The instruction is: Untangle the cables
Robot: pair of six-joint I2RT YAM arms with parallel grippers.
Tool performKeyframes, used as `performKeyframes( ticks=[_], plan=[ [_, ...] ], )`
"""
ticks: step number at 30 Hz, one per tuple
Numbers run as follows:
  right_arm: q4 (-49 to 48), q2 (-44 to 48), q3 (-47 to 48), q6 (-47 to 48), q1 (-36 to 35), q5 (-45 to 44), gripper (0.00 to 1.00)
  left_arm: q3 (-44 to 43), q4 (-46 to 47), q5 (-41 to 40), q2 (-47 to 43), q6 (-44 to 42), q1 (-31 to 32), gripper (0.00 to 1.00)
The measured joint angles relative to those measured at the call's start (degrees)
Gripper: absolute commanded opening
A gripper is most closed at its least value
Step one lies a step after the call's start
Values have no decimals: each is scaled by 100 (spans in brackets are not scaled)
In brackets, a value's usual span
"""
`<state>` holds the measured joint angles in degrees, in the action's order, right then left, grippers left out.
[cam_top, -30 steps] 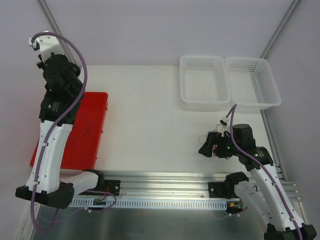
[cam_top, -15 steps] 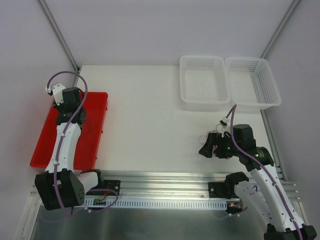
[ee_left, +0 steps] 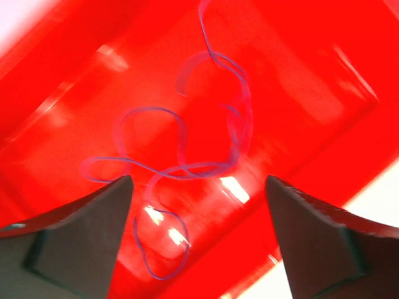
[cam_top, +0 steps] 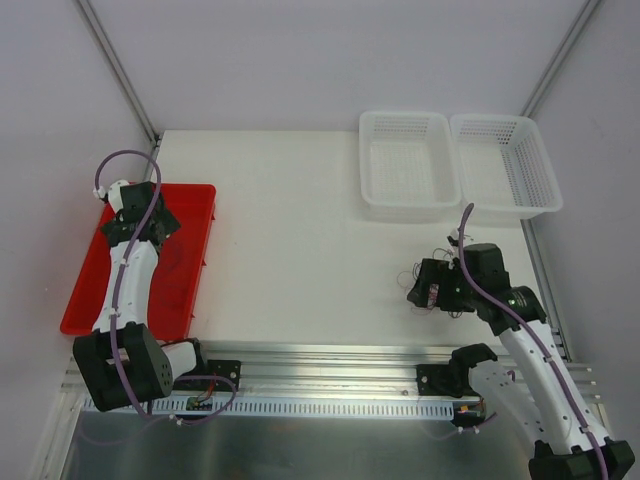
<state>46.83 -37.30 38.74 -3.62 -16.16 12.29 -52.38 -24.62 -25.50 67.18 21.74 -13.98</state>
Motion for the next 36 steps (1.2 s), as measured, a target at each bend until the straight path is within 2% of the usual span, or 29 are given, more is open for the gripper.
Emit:
performKeyframes(
  ticks=[2, 6, 10, 13, 16, 19, 20, 23, 28, 33, 36],
  plan=[
    [37, -122, 26, -98, -7, -332, 97, -11, -42, 444, 9, -26, 4, 99],
    [48, -404, 52, -334, -7, -1091, 98, -48, -70, 1215, -50, -157, 247, 99],
    [-31, -815, 48, -511, 13, -1596, 99, -37, -96, 1923, -282, -369, 1056, 99],
    [-319, -1191, 2, -544, 17, -1631, 95, 81, -72, 2516, -599, -509, 1641, 99],
    [-721, -1692, -72, -518, 17, -1410, 89, 286, -87, 2892, -870, -590, 1943, 99],
    [-1224, -2347, -142, -505, -50, -931, 79, 409, -118, 3108, -955, -625, 2122, 99],
    [-1397, -2575, -151, -516, -129, -782, 72, 426, -118, 3154, -955, -629, 2164, 99],
    [-1895, -3152, -149, -673, -586, -424, 66, 439, -116, 3309, -944, -632, 2227, 99],
    [-2505, -3934, 98, -1110, -1838, -212, 60, 442, -111, 3543, -872, -627, 2271, 99],
    [-2813, -4524, 879, -1423, -2885, -293, 61, 446, -109, 3606, -824, -627, 2433, 99],
    [-2857, -4468, 1108, -1464, -3108, -369, 64, 452, -103, 3646, -824, -629, 2612, 99]
  ],
)
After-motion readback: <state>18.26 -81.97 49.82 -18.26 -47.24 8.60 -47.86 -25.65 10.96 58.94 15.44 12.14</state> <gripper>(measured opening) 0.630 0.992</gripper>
